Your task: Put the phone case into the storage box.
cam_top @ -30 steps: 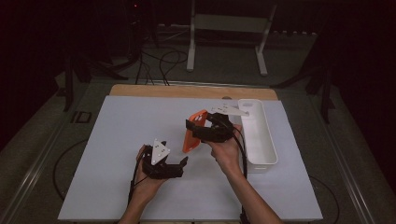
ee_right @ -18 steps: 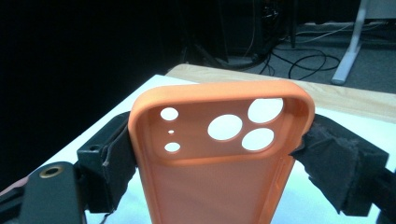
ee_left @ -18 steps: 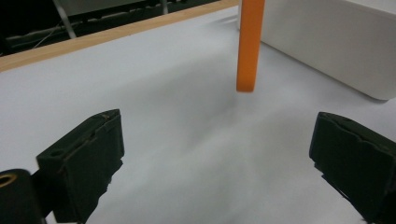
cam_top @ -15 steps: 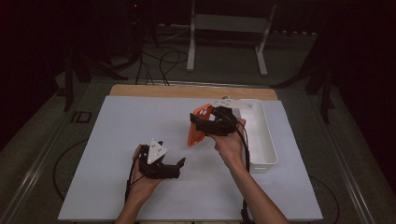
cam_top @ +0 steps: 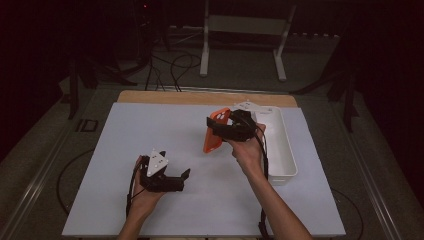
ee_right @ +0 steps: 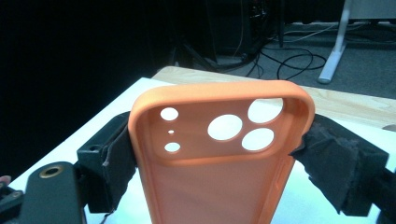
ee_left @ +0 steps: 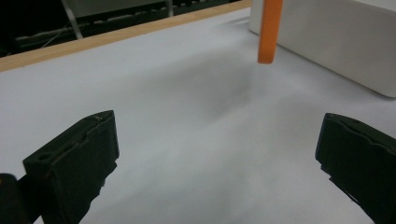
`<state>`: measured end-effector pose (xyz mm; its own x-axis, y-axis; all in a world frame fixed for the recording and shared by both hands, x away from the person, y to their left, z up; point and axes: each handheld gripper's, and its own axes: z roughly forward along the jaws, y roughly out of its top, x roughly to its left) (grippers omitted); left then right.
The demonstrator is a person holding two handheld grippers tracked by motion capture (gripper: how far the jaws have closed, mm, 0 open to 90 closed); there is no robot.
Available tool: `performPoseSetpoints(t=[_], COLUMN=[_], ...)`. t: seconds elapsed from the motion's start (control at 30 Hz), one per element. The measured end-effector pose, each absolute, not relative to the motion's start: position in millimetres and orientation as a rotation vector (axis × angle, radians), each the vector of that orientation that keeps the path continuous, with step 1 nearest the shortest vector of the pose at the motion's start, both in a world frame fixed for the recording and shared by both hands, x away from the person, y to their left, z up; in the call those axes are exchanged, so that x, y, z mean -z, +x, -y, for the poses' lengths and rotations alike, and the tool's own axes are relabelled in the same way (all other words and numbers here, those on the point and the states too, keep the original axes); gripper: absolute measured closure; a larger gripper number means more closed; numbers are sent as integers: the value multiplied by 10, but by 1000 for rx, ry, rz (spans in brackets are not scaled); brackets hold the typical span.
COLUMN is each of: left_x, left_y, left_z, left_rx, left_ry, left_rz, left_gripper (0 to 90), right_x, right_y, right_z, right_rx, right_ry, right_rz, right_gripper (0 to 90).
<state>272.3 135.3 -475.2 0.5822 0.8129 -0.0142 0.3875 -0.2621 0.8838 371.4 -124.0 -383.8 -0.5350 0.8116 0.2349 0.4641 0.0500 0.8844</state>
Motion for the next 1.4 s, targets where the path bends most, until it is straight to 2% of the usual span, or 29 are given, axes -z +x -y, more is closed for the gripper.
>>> performPoseSetpoints(t=[0.93, 1.4], left_x=[4840, 4941], left_y=[2446, 2377], left_z=[-2046, -2210], left_rx=[-645, -654], left_ry=[1779, 1769], left_rz=[-983, -1015], left_gripper=[2, 3], right_x=[3671, 3661], right_y=[3855, 3918], right_z=[1298, 1297], right_rx=[-1429, -1419], right_ry=[1302, 1327], right_rz=[-1970, -1952], right_gripper=[165, 166])
